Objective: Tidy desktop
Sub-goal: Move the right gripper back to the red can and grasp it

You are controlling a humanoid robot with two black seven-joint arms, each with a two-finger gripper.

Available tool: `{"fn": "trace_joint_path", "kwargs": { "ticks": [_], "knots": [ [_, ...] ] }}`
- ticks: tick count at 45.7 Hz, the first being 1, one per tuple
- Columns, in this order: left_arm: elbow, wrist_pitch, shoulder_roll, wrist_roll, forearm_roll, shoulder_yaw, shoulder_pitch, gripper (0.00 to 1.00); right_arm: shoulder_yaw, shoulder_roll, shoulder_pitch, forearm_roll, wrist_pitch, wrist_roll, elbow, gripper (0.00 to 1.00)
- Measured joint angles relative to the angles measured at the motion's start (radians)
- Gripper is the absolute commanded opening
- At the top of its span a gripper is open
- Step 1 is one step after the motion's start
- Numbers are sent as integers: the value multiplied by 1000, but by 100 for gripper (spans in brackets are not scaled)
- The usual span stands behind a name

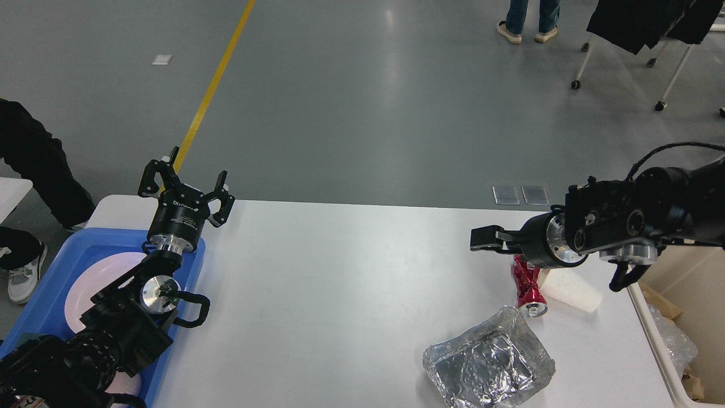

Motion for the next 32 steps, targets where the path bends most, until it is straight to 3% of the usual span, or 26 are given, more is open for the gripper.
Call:
{"fn": "trace_joint_path", "kwargs": {
  "ticks": [10,32],
  "knots": [
    [0,0,0,0,0,0,-1,97,-14,20,-265,12,-82,-1,-236,100],
    [0,0,0,-1,0,0,-2,97,-14,106,-379,33,-122,-1,-311,100]
  ]
}}
